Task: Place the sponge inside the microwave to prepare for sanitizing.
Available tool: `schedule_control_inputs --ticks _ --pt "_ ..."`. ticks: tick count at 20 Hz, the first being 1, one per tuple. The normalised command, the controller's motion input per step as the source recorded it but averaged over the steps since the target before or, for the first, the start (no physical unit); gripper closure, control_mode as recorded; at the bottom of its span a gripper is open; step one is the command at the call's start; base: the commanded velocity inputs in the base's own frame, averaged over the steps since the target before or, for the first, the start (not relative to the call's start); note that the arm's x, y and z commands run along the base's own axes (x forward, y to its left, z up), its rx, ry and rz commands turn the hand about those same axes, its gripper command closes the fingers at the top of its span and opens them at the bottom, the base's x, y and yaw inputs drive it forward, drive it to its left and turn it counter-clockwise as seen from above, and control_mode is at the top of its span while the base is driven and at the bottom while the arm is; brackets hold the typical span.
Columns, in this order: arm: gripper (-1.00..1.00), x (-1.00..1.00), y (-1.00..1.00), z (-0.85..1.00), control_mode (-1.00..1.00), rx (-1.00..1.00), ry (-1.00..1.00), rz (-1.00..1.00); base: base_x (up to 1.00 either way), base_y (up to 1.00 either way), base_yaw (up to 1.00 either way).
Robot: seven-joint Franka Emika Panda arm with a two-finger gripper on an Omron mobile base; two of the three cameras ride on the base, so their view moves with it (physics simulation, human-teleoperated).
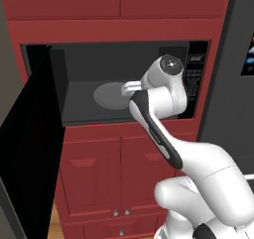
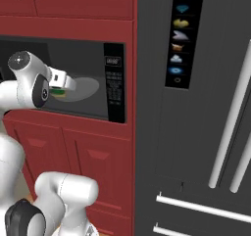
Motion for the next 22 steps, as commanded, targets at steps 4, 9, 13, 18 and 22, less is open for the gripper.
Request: schedule_control_inputs --ticks 4,9,13,18,22 --pt "1.0 0.14 0.2 -0.19 -1.0 0.0 -0.05 0.0 0.0 0.0 0.0" --pt "1.0 0.19 0.14 -0.14 -1.0 0.0 -0.06 0.0 0.0 0.0 0.0" --pt "1.0 0.28 0.07 -0.11 -1.0 0.0 -0.07 0.0 0.0 0.0 0.0" --pt "1.0 0.35 0.0 -0.04 -1.0 0.0 0.0 0.0 0.0 0.0 0.0" --pt "1.0 0.41 0.01 0.0 -1.0 0.0 0.08 0.0 0.0 0.0 0.0"
